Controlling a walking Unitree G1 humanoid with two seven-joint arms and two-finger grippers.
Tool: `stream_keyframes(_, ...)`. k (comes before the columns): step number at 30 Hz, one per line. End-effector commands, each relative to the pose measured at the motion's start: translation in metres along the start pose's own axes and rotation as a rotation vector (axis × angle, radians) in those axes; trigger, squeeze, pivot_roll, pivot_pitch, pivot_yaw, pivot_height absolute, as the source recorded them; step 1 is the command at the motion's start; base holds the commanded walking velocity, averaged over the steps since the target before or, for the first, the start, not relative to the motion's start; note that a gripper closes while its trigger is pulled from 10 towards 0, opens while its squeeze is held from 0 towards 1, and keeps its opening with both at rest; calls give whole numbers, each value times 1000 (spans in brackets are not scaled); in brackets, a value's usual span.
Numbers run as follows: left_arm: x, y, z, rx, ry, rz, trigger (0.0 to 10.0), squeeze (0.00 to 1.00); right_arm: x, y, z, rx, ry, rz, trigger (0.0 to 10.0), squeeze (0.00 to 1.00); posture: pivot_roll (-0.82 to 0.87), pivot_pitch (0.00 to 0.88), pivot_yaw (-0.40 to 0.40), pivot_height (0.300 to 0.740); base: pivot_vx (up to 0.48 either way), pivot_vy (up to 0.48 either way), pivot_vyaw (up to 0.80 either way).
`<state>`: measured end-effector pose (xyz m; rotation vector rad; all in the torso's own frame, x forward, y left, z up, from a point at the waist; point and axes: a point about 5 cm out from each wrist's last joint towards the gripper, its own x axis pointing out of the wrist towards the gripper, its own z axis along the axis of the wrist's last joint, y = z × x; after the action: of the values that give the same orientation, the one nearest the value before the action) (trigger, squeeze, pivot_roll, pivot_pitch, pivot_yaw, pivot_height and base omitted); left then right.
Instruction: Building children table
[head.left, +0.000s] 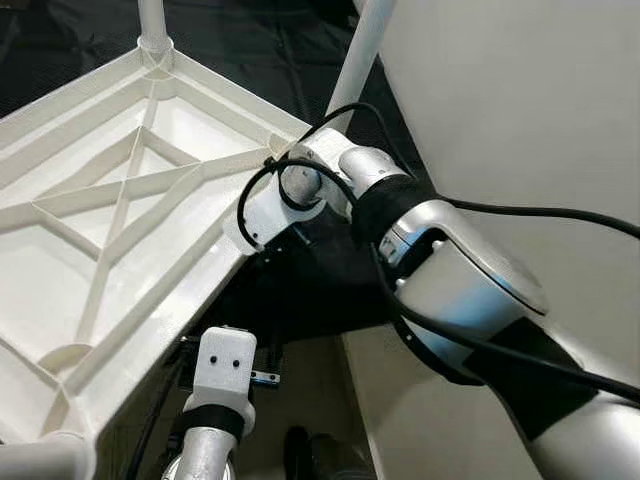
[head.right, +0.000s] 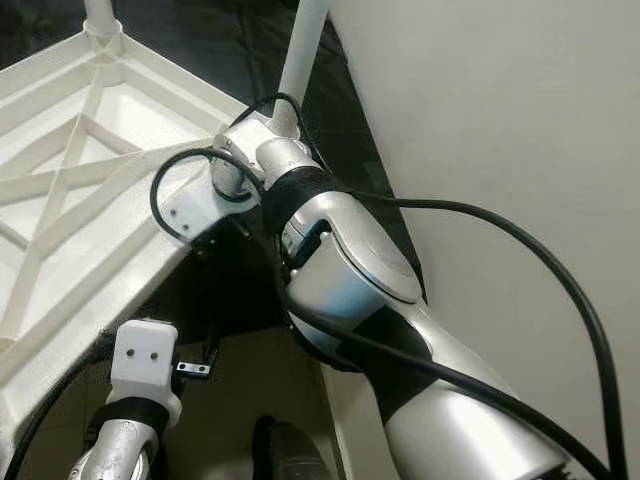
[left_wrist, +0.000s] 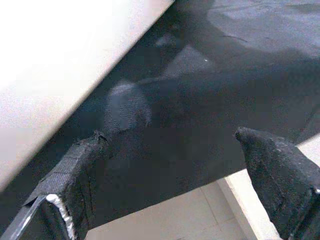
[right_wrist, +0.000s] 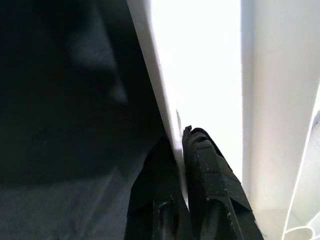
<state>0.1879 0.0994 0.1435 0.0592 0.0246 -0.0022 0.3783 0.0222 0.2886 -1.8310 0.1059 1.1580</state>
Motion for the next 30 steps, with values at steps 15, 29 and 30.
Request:
stream_keyframes(15,-6,-32,1,-104,20,-76,10000,0,-20,-34,13,178,-159,-348,10000,1000,-88,220,-242,734,0,0,0)
stream_keyframes(29,-3,-33,-1,-103,18,-68,10000,0,-27,-35,11,491,-428,-308,10000,0,-80,209,-247,734,0,0,0)
stream_keyframes(30,-3,-32,-1,-104,17,-64,10000,0,-26,-34,7,535,-445,-351,10000,0,-80,201,-240,734,0,0,0)
